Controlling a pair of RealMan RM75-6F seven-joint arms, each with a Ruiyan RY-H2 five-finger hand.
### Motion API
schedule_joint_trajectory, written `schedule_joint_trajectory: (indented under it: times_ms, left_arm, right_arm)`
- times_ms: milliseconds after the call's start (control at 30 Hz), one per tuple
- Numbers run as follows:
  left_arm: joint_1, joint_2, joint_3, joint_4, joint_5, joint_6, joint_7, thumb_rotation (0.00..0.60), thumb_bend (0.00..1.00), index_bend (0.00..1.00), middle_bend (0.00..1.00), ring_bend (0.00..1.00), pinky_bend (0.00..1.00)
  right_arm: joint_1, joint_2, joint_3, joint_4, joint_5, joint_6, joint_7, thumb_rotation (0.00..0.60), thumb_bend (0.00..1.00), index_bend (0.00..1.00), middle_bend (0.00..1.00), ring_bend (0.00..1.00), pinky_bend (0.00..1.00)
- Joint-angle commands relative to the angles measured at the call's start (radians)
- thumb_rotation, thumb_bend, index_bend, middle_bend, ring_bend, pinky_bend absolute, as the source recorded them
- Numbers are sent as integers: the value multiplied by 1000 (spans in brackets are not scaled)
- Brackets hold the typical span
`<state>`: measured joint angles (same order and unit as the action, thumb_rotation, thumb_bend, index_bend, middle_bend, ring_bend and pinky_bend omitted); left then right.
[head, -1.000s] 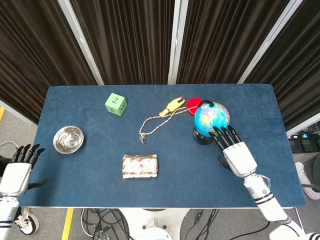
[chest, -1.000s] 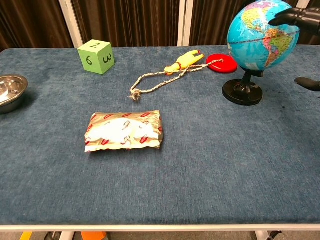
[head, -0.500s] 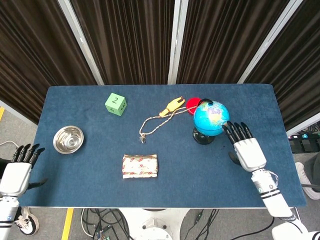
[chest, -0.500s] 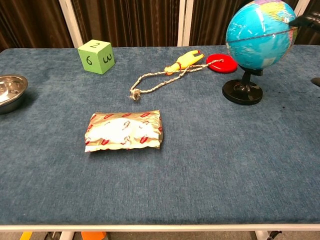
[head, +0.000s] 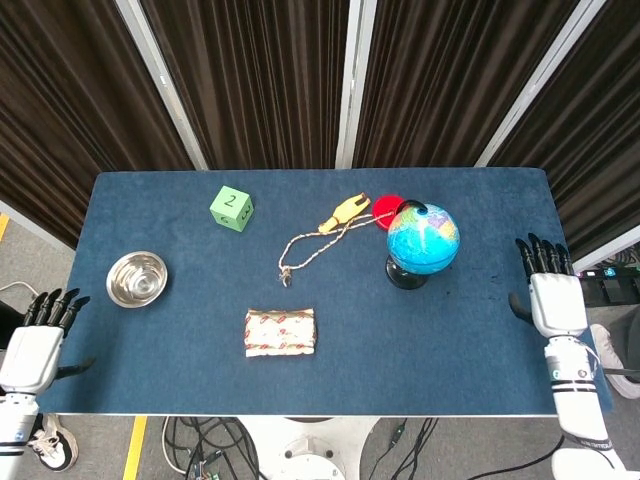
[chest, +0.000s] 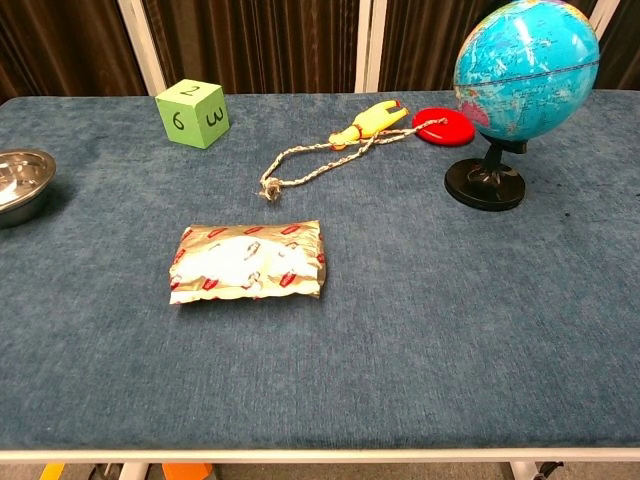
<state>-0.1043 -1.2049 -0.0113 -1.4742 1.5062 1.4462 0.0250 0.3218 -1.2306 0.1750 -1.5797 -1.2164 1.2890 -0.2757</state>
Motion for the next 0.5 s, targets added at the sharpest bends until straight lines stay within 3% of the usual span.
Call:
schedule_joint_trajectory:
  times_ms: [33,333,500]
  left_arm:
    - [0,2,-1,-4,-1,1,0,600,0,143,82,0,44]
    - [3,13,2,-24,7,7,1,600,0,143,82,0,45]
    - [7,14,4,-26,12,16,0,600,0,143,82,0,45]
  right_arm:
    - [-40,27,-50,12,-51,19,41,600,261,0,0,0,0]
    - [-137,40,-208,89,-299,117,155,600,268,0,0,0,0]
    - [-160,12,-239,126,-366,152,158,600,277,0,0,0,0]
